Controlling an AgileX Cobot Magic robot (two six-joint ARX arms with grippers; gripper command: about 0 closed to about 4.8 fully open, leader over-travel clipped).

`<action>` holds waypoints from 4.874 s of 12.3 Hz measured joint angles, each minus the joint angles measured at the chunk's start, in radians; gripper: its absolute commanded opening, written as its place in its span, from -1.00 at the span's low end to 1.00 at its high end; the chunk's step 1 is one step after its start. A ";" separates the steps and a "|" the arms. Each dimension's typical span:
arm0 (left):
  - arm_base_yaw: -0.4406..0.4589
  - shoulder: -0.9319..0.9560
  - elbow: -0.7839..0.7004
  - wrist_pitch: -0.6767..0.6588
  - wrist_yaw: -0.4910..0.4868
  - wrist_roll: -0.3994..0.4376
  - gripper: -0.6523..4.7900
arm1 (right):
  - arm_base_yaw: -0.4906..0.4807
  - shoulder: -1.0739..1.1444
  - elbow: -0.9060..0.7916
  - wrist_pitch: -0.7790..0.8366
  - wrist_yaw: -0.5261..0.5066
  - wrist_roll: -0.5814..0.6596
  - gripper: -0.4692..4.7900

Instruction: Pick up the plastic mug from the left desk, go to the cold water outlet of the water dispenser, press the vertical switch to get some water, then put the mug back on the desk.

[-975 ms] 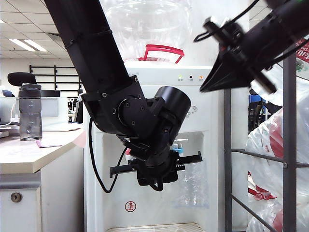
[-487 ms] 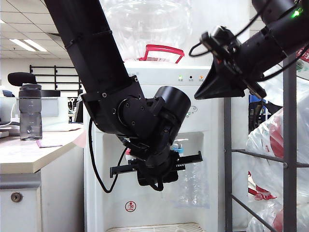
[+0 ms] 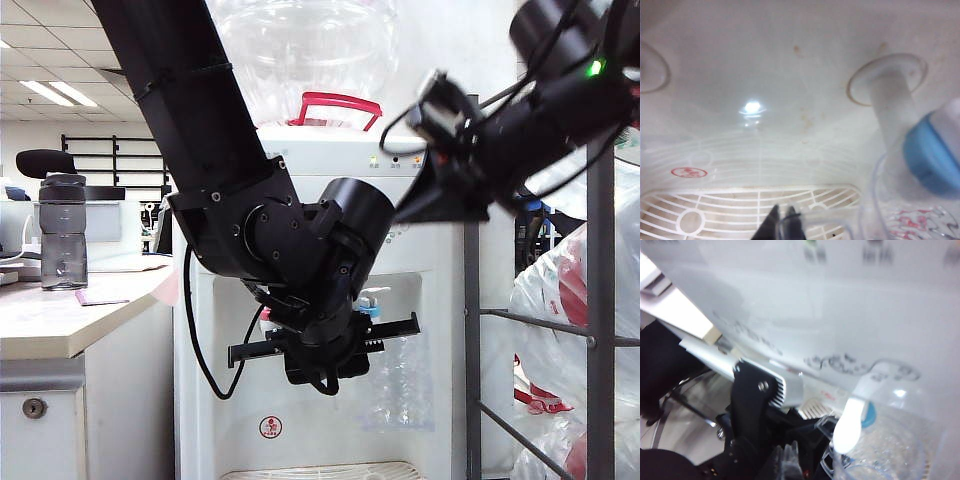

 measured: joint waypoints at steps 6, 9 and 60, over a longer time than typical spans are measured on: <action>0.001 0.000 0.000 0.002 0.011 0.000 -0.79 | -0.015 0.127 0.000 0.130 -0.029 0.001 -0.84; 0.001 0.000 0.000 0.005 0.012 0.000 -0.79 | -0.015 0.132 0.000 0.152 -0.033 0.011 -0.84; 0.008 0.000 -0.001 0.016 0.019 0.023 -0.79 | -0.034 0.165 0.149 -0.061 -0.076 -0.287 -0.84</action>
